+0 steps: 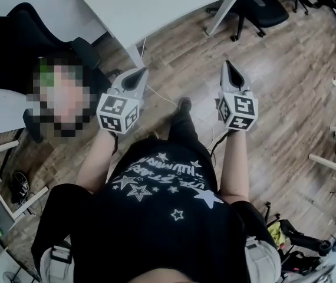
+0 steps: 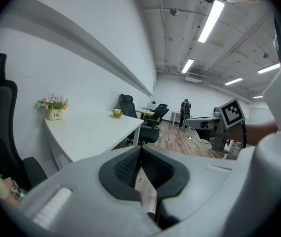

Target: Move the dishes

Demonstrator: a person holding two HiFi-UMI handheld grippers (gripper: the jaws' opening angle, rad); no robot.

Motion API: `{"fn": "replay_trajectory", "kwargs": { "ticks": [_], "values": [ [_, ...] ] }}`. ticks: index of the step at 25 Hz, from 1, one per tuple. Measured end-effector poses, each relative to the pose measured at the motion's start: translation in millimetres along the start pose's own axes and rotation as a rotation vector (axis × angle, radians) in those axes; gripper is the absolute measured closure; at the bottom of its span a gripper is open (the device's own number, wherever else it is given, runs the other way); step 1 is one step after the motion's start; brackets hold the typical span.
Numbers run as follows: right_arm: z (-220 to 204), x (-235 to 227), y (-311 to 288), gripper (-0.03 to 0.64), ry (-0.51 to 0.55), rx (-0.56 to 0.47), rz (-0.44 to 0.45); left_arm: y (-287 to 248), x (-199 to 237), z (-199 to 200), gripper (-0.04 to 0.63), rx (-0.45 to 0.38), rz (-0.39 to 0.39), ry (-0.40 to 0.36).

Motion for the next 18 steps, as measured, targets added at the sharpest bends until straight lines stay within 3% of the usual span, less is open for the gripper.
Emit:
{"fn": "replay_trajectory", "kwargs": {
  "ticks": [2,3,4,10,18],
  "values": [
    [10,-23,-21,0.612,-0.022,-0.017,0.011,-22,2,16,0.584,-0.012,0.021,-0.007],
    [14,-34,-32,0.597,-0.03,-0.021,0.023,-34,3,25,0.584,-0.018,0.033,-0.01],
    [19,-45,-43,0.533,-0.033,-0.023,0.038,-45,3,32,0.584,-0.023,0.045,-0.011],
    [37,-107,-101,0.461,-0.037,-0.026,0.128,-109,2,66,0.584,-0.034,0.115,-0.033],
    [39,-159,-141,0.459,-0.057,0.006,0.198,-163,-13,84,0.584,-0.018,0.175,-0.038]
  ]
}}
Point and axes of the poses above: the fingertips, and each gripper's own axes: y backward along the fingers, x to its left, z out of its top, the point moved 8 cm from there along y, backward along the fingers
